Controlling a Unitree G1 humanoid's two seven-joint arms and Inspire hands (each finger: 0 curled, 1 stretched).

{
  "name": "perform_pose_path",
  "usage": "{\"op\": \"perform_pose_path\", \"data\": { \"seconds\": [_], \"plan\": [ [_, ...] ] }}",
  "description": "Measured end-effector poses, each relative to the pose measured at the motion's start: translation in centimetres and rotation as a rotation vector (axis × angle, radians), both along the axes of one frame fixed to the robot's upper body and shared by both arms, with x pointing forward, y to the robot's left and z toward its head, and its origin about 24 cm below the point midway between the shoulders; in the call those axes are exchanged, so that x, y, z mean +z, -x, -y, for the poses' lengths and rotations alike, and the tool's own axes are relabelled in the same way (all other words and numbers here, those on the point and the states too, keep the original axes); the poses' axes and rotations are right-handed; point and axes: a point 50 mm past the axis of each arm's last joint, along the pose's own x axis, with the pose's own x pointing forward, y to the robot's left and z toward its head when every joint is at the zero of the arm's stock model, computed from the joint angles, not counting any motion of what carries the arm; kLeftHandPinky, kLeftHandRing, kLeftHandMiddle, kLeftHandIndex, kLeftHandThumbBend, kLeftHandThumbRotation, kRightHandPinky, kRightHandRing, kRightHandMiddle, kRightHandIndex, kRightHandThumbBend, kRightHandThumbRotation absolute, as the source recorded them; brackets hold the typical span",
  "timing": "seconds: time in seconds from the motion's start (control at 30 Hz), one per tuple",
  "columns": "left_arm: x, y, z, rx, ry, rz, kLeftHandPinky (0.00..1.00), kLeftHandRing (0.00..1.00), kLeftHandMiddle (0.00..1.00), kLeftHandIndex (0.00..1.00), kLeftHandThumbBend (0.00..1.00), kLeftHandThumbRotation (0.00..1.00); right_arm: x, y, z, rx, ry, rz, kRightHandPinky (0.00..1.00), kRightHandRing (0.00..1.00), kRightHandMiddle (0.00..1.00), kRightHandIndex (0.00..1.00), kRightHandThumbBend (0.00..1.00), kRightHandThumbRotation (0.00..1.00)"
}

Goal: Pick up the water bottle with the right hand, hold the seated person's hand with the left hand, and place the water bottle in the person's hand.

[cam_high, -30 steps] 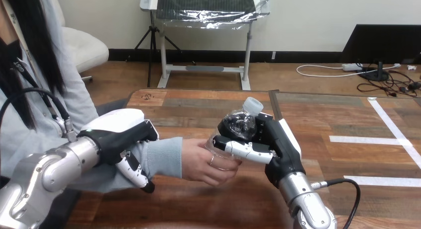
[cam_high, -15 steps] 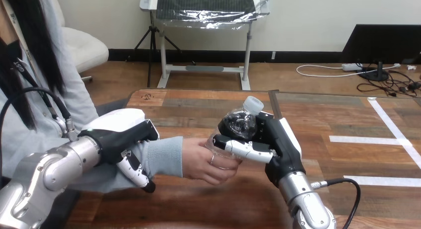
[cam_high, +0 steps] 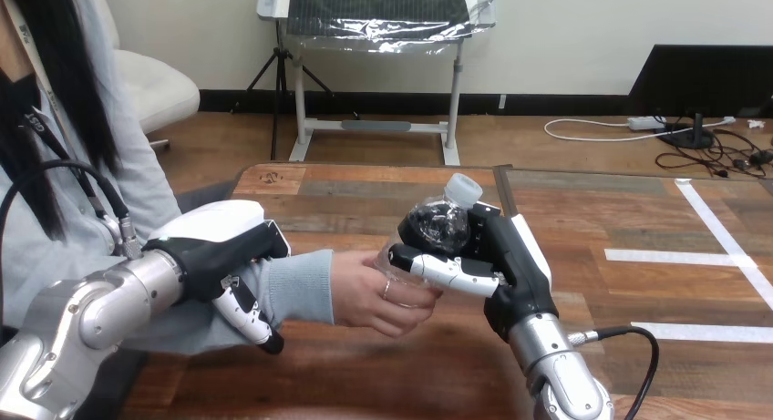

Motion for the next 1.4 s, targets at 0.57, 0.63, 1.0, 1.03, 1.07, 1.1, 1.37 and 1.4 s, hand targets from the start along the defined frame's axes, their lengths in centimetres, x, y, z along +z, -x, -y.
{"op": "perform_pose_path", "data": {
  "seconds": [0.57,0.63,1.0,1.03,1.07,1.1,1.37,1.4],
  "plan": [
    [0.3,-0.2,0.1,-0.001,0.000,0.010,0.17,0.23,0.29,0.30,0.80,0.00,0.4,-0.2,0.1,-0.009,-0.010,0.018,0.34,0.40,0.48,0.49,0.76,0.00],
    [0.4,-0.2,0.2,-0.004,0.000,0.014,0.17,0.24,0.30,0.30,0.80,0.00,0.4,-0.2,0.1,-0.011,-0.015,0.019,0.34,0.40,0.48,0.49,0.76,0.00],
    [0.9,-0.2,0.6,-0.021,-0.002,0.042,0.21,0.28,0.36,0.36,0.84,0.00,0.7,-0.3,0.3,-0.018,-0.031,0.031,0.34,0.40,0.48,0.49,0.75,0.00],
    [0.9,-0.2,0.6,-0.022,-0.001,0.044,0.22,0.29,0.37,0.37,0.84,0.00,0.7,-0.3,0.3,-0.018,-0.031,0.032,0.34,0.40,0.48,0.49,0.75,0.00],
    [1.0,-0.2,0.6,-0.023,-0.001,0.046,0.23,0.30,0.38,0.38,0.85,0.01,0.7,-0.3,0.4,-0.017,-0.031,0.032,0.35,0.41,0.49,0.50,0.76,0.00],
    [1.0,-0.2,0.6,-0.023,-0.001,0.048,0.24,0.30,0.38,0.39,0.85,0.01,0.7,-0.3,0.4,-0.017,-0.030,0.032,0.35,0.41,0.49,0.50,0.76,0.00],
    [1.3,-0.2,0.9,-0.032,0.001,0.066,0.36,0.42,0.49,0.51,0.89,0.11,0.7,-0.3,0.6,-0.019,0.001,0.035,0.44,0.53,0.60,0.59,0.78,0.00],
    [1.3,-0.2,0.9,-0.033,0.002,0.069,0.37,0.43,0.50,0.52,0.89,0.12,0.7,-0.3,0.6,-0.020,0.007,0.035,0.44,0.54,0.60,0.59,0.78,0.00]
  ]
}}
